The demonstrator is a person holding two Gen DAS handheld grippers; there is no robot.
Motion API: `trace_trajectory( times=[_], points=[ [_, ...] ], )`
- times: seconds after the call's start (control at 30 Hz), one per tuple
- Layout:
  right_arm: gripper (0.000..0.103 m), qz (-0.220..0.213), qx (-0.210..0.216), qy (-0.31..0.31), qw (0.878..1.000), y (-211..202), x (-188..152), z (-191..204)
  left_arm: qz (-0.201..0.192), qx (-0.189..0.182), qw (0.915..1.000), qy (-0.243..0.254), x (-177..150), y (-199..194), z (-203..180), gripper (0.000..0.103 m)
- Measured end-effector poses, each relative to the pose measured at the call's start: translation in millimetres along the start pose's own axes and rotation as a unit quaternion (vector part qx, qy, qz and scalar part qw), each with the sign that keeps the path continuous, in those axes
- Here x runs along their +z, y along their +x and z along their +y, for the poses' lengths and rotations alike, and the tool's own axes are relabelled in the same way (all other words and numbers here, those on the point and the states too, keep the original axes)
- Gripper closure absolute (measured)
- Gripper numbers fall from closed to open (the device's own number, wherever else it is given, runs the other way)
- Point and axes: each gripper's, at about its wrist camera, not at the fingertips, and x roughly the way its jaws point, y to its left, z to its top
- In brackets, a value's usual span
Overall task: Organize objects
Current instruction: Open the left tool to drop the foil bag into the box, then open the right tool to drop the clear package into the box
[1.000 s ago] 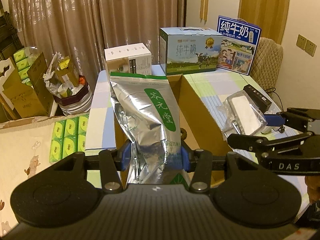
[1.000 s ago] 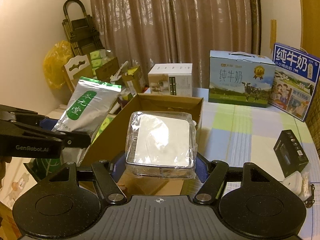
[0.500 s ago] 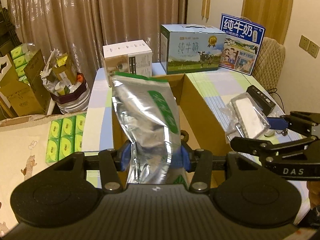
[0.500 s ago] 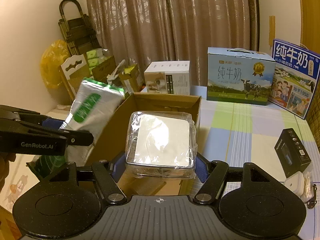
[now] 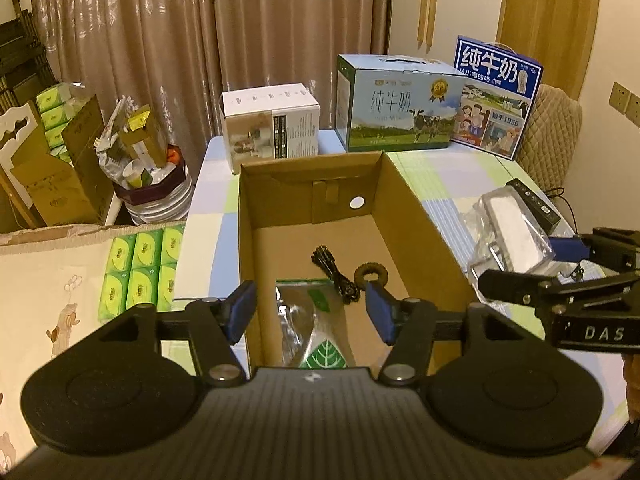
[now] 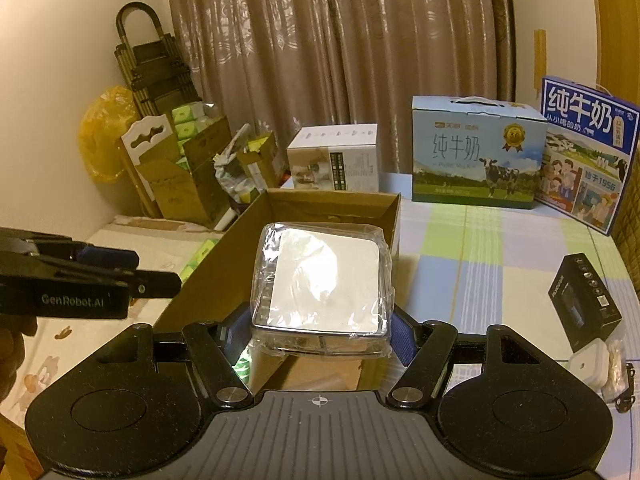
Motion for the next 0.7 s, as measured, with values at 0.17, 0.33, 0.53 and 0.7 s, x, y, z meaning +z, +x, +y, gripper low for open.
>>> trace_trajectory(
  times=[0.17,0.33,0.53,0.7],
  points=[
    [0.037,-0.001,0.003,0.000,1.000,-1,1,3,0.003,-0.001,1.0000,-0.003,-6,-2,-1,0.047],
    [0.037,-0.001,0.005,-0.001,1.000,-1,1,6,0.003,-0.003,1.0000,-0.006,-9,-3,-1,0.044],
    [0.037,-0.002,0.004,-0.001,1.000,-2,2,8,0.003,-0.002,1.0000,-0.006,-11,-4,-1,0.043],
    [0.037,-0.003,0.005,0.001,1.000,-1,4,10,0.002,0.000,0.9999,-0.010,-13,-5,3,0.040]
  ],
)
